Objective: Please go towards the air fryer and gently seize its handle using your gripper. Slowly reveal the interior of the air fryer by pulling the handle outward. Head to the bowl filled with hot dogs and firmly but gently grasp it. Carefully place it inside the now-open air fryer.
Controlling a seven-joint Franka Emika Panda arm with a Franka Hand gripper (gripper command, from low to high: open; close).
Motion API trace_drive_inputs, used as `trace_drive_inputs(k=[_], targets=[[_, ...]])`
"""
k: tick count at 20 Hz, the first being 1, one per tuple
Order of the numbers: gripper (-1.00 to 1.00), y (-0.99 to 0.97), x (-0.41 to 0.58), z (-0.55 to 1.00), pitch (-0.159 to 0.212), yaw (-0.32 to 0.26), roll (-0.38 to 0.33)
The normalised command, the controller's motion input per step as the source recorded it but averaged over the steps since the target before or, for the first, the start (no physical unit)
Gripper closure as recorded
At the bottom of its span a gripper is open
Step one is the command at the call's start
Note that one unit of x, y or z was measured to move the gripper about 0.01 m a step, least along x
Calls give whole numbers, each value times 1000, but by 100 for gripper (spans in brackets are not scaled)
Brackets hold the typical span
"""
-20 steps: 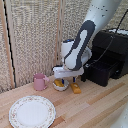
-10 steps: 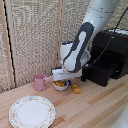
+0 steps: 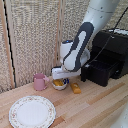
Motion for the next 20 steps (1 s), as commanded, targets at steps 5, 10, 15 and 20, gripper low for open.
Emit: trace_drive_inputs(k=[5, 10, 15, 20], targets=[[100, 0, 125, 820, -33, -157, 78], [100, 0, 289, 839, -29, -147, 25], [100, 11, 365, 730, -2, -224, -141], [100, 0, 325, 728, 0, -258, -178]])
